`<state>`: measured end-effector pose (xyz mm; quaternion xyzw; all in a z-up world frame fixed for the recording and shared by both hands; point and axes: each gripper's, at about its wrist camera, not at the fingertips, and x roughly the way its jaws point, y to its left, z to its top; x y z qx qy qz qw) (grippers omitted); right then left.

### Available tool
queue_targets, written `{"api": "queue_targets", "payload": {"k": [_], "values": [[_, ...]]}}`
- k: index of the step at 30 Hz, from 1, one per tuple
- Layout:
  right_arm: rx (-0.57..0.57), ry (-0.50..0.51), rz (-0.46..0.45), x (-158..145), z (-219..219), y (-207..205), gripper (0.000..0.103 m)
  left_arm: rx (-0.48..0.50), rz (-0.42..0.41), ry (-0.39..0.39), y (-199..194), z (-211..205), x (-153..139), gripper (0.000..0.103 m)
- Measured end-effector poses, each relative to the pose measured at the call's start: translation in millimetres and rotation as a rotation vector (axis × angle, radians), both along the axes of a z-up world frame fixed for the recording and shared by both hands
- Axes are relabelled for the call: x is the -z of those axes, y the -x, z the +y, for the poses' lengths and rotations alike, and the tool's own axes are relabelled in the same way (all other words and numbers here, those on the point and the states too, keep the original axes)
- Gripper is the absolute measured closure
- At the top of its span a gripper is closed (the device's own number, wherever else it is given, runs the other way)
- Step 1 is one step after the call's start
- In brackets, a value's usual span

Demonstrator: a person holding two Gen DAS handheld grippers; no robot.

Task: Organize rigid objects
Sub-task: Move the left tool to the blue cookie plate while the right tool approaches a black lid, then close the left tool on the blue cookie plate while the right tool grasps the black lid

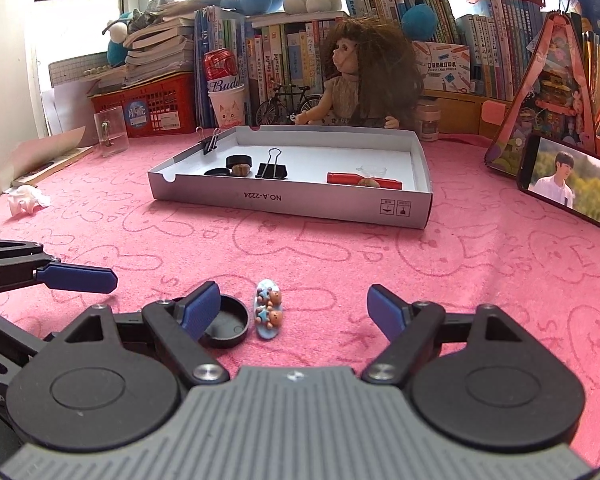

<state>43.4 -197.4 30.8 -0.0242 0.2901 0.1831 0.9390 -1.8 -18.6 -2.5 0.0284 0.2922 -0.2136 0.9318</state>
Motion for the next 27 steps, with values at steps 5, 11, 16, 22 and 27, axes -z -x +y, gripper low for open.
{"api": "queue_targets", "payload": {"k": [5,11,16,22,27], "values": [[-0.054,-0.001,-0.026,-1.2,4.0,12.7,0.015,0.031,-0.03,-0.032,6.8,-7.1,2.1,0.044],[-0.096,0.014,-0.041,-5.0,11.7,22.3,0.022,0.033,-0.018,-0.03,5.8,-10.2,4.6,0.061],[-0.082,0.0,-0.029,-4.7,9.2,21.1,0.028,0.016,-0.033,-0.022,6.8,-6.9,3.0,0.072],[-0.082,-0.009,-0.017,-2.7,9.6,22.5,0.041,-0.072,-0.046,-0.001,1.7,3.3,-0.5,0.073],[-0.081,-0.038,-0.002,0.6,11.8,24.5,0.054,-0.105,-0.043,0.001,-1.6,9.2,-0.5,0.072]]}}
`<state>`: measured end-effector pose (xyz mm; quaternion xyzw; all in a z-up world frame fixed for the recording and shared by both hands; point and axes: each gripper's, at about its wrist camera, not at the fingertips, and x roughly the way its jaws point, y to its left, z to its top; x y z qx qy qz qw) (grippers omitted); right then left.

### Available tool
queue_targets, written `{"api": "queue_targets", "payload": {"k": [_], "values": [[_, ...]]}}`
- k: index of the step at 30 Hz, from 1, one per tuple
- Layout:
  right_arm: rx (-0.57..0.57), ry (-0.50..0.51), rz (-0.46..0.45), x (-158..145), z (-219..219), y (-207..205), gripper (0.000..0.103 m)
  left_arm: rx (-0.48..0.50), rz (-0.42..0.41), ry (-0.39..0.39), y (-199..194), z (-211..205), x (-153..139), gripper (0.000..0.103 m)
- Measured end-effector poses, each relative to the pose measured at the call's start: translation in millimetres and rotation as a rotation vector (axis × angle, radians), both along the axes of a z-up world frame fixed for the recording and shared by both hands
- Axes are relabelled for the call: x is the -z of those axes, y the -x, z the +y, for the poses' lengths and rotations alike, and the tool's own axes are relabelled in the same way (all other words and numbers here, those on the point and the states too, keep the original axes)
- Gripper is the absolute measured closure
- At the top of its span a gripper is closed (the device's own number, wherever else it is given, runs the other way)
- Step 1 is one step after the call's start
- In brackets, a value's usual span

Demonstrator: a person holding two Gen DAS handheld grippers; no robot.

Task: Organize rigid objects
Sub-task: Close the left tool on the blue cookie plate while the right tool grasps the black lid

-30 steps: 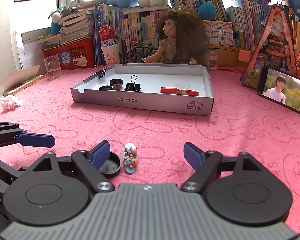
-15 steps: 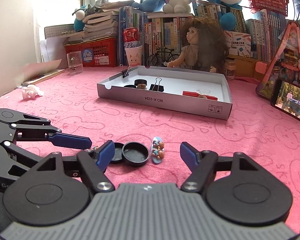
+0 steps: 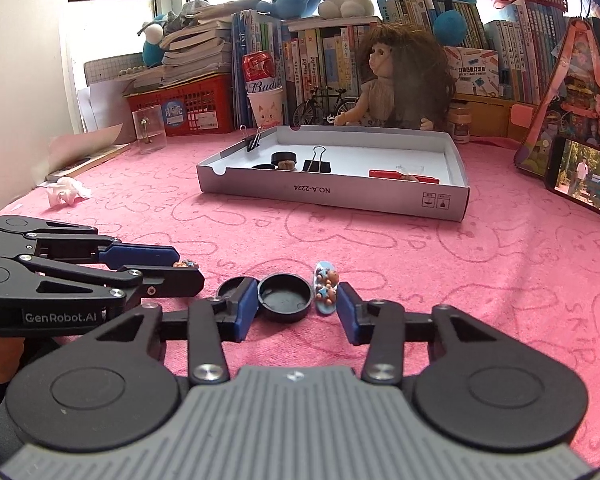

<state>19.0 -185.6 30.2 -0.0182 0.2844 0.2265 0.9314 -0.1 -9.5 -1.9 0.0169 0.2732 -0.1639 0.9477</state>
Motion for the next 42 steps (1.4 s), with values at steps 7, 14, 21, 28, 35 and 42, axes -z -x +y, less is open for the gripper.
{"api": "queue_targets", "payload": {"k": [7,14,21,28,35,42], "values": [[0.007,0.005,0.018,6.0,5.2,-3.9,0.054,-0.023,0.003,-0.01,-1.7,1.0,2.7,0.072],[0.028,-0.004,0.018,7.2,5.4,-8.0,0.058,-0.031,0.002,-0.012,-2.5,1.6,3.1,0.072],[0.051,-0.016,-0.002,5.4,3.9,-6.1,0.065,-0.044,-0.004,-0.008,-2.3,0.5,3.5,0.073],[0.066,-0.019,-0.013,2.7,2.6,-5.3,0.065,-0.048,-0.004,-0.005,-3.0,0.4,2.8,0.073],[0.076,-0.026,-0.025,-1.3,3.1,-5.2,0.065,-0.06,-0.012,0.0,-7.5,-0.1,-2.6,0.073],[0.137,0.001,-0.042,-5.1,-0.7,-16.7,0.065,-0.088,-0.04,-0.005,-20.6,2.7,-11.1,0.073]]}}
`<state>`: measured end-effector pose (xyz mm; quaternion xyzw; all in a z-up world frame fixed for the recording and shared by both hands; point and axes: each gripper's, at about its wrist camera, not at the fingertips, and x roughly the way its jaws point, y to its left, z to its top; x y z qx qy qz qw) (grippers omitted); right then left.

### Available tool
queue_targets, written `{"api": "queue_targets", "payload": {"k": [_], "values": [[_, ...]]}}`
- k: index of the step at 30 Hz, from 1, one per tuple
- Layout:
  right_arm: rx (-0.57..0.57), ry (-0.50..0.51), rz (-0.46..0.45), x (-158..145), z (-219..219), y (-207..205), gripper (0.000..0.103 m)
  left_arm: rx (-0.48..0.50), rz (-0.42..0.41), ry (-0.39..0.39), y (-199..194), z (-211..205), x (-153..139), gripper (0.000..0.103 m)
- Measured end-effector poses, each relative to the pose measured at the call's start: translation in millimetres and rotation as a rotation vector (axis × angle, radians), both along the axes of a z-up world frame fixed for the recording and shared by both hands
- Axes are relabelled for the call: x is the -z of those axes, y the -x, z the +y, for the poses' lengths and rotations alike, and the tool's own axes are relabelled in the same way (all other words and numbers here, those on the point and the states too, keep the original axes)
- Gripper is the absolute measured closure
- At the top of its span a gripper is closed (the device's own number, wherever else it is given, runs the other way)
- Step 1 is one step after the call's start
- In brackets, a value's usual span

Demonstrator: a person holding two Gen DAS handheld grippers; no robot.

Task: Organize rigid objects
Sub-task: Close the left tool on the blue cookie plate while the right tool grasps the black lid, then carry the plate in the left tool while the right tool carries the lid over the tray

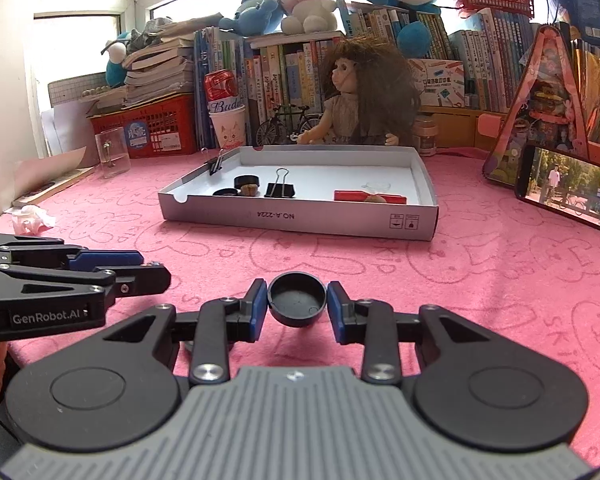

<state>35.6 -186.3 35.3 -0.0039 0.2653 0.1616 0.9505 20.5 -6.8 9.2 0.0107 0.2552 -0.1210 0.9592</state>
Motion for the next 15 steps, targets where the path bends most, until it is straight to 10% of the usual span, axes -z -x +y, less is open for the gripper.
{"api": "queue_targets", "payload": {"k": [15], "values": [[0.126,-0.052,-0.006,-18.5,-27.4,-60.9,0.065,-0.089,-0.042,0.043,-72.0,20.6,-30.4,0.073]]}}
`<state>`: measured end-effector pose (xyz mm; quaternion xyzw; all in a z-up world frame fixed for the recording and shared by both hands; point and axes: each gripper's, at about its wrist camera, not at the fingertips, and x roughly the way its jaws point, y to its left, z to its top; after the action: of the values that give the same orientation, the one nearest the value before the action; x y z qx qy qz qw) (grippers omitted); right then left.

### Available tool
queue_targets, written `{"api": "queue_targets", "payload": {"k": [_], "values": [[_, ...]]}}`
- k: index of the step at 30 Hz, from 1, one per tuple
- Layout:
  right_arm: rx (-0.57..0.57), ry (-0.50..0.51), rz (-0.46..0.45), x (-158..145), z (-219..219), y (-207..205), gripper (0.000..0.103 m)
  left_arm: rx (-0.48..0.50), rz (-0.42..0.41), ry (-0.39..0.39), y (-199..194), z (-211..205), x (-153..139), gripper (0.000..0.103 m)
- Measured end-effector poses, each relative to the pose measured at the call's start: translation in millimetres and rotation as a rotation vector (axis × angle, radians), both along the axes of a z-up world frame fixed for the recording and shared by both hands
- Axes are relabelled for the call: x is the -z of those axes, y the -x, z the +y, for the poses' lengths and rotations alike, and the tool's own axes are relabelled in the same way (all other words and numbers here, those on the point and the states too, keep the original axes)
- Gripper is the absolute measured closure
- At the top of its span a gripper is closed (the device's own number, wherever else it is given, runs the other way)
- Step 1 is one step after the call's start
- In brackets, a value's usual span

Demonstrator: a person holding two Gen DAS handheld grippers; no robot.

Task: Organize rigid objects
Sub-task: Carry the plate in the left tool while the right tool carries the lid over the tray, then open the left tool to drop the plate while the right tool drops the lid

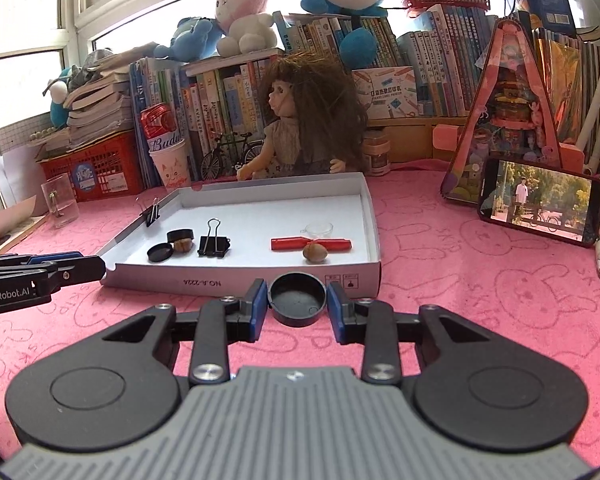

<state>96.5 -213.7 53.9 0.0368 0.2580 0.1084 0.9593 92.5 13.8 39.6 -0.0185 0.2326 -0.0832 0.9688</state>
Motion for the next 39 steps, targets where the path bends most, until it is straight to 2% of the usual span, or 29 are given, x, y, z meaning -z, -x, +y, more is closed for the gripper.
{"api": "queue_targets", "payload": {"k": [7,10,14,18,21,25,29,35,39], "values": [[0.01,0.014,0.008,-6.8,1.6,-36.6,0.065,-0.033,0.037,0.037,-48.1,8.9,-5.7,0.073],[0.0,0.007,0.048,-11.7,1.5,-64.3,0.065,-0.037,0.061,0.046,-77.1,11.0,-10.6,0.073],[0.004,-0.028,0.095,-15.9,-0.6,-102.1,0.065,-0.059,0.106,0.105,-118.1,16.7,-13.7,0.073],[0.005,-0.003,0.143,-11.5,6.7,-145.4,0.065,-0.086,0.181,0.1,-160.5,13.4,-5.1,0.073],[0.021,-0.029,0.214,-3.1,9.8,-174.0,0.065,-0.1,0.223,0.111,-184.7,11.0,4.4,0.073],[0.03,0.006,0.257,11.2,17.5,-188.8,0.065,-0.114,0.234,0.056,-201.7,3.8,14.2,0.073],[0.028,0.018,0.263,15.4,18.7,-194.7,0.065,-0.123,0.255,0.056,-211.2,2.1,21.5,0.073],[0.059,0.084,0.219,15.0,21.1,-201.0,0.065,-0.131,0.264,0.052,-218.5,1.4,27.2,0.073],[0.057,0.1,0.259,23.1,23.9,-206.9,0.065,-0.121,0.266,0.027,-218.2,-1.8,31.7,0.073]]}}
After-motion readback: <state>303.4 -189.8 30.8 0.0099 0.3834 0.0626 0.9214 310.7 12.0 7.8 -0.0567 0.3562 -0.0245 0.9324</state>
